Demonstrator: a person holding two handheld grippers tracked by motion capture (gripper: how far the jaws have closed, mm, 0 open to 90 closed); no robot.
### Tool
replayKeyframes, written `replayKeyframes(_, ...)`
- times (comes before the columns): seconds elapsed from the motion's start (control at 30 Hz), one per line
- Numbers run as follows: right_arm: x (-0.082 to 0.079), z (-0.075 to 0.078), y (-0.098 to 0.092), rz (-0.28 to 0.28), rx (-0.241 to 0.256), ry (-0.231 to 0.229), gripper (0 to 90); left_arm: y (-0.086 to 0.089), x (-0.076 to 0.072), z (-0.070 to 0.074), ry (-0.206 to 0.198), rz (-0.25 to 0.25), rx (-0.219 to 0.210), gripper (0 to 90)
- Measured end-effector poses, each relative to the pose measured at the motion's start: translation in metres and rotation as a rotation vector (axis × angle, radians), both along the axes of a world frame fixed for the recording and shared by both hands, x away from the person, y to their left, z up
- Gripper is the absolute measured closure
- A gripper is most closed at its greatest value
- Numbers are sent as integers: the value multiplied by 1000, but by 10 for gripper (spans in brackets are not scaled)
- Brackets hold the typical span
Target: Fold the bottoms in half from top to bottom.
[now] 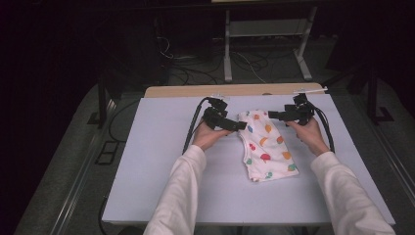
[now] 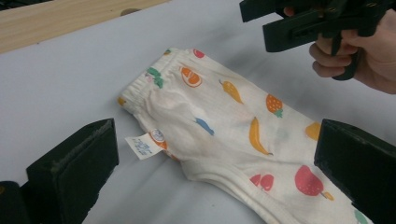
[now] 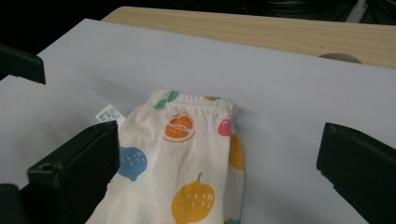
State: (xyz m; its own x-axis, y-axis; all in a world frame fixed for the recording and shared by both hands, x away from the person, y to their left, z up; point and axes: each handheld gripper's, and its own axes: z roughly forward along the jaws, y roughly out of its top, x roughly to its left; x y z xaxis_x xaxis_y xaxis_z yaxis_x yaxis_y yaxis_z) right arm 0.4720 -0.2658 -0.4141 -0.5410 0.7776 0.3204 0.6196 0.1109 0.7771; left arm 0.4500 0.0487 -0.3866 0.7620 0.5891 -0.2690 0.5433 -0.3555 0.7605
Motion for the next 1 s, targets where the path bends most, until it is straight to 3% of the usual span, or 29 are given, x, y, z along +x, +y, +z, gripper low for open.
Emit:
replayKeyframes(0.17,3,8,1,4,-8,-20,0,2,9,-2,17,20,10,0)
replayKeyframes(0.53,14,10,-1,-7,-20,1,0,7,27,-8,48,54,34,0)
replayKeyframes(1.0,19,7,-6,-23,-5,15,0,9,48,-15,70,98,10,0)
